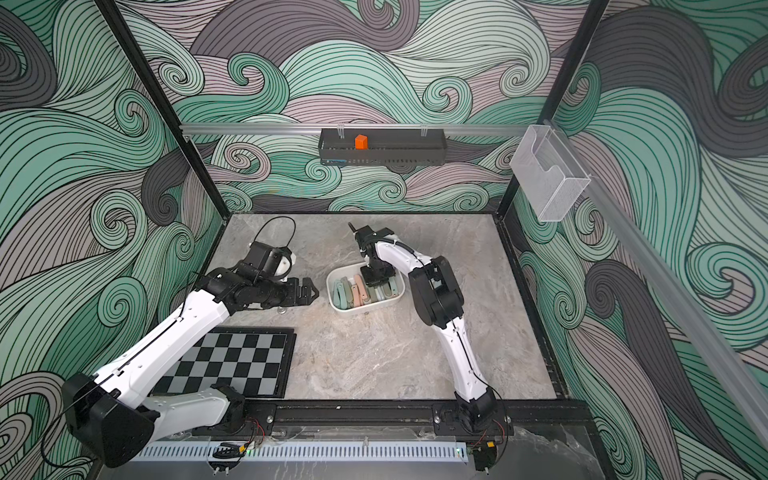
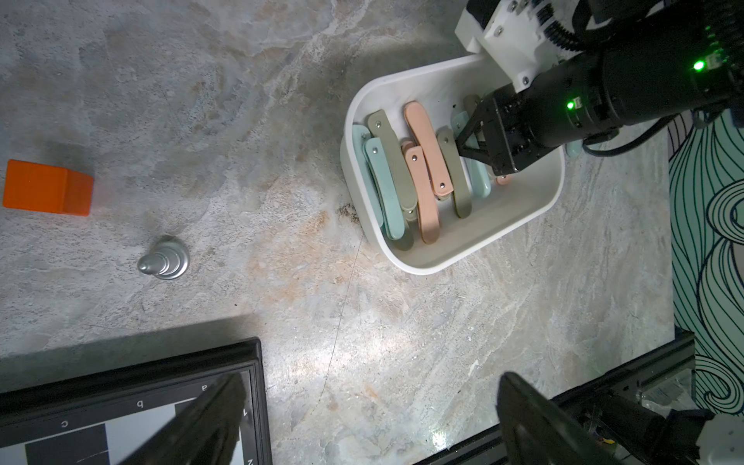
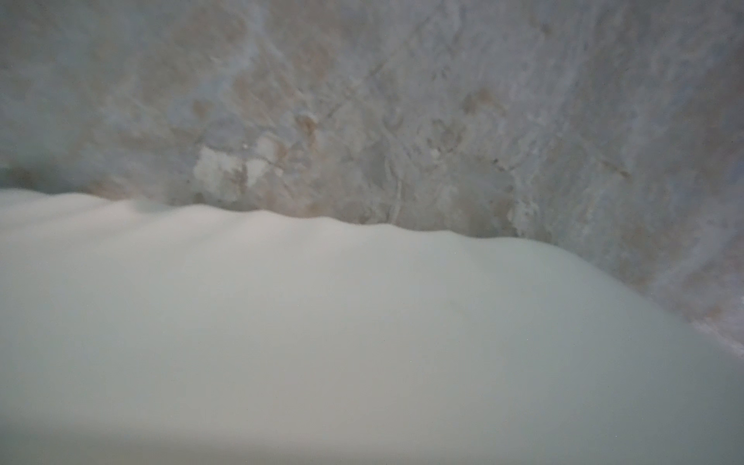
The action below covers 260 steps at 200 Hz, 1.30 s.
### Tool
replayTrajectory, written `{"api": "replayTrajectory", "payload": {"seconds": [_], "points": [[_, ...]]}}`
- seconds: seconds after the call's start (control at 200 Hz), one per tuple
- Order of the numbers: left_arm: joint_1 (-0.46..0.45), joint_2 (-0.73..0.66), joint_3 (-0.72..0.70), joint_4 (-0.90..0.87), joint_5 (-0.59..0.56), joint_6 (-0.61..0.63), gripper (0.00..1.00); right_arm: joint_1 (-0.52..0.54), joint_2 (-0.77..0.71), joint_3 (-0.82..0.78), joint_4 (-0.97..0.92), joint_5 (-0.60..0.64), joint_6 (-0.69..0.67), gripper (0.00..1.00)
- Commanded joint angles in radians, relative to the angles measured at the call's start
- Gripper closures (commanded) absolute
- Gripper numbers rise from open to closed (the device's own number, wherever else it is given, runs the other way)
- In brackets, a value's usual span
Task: Take the fruit knife out of the storage box
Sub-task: Pick up the fruit knife from the storage box, then place the fruit knife at the center of the board.
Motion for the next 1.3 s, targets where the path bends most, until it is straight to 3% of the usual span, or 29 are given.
{"api": "replayTrajectory", "payload": {"seconds": [0.0, 0.56, 0.885, 1.296], "points": [[0.005, 0.017, 0.026, 0.014, 0.020, 0.021, 0.01, -0.012, -0.052, 0.046, -0.023, -0.035, -0.003, 0.92], [-0.025, 0.240, 0.235, 0.066, 0.109, -0.034, 0.01, -0.169, -0.194, 0.043, -0.024, -0.075, 0.028, 0.95], [-0.083, 0.344, 0.321, 0.076, 0.139, -0.047, 0.01, -0.284, -0.115, 0.048, -0.025, -0.079, 0.031, 0.93], [-0.092, 0.388, 0.326, 0.069, 0.147, -0.032, 0.01, -0.299, 0.009, 0.094, -0.025, -0.134, 0.033, 0.90]]}}
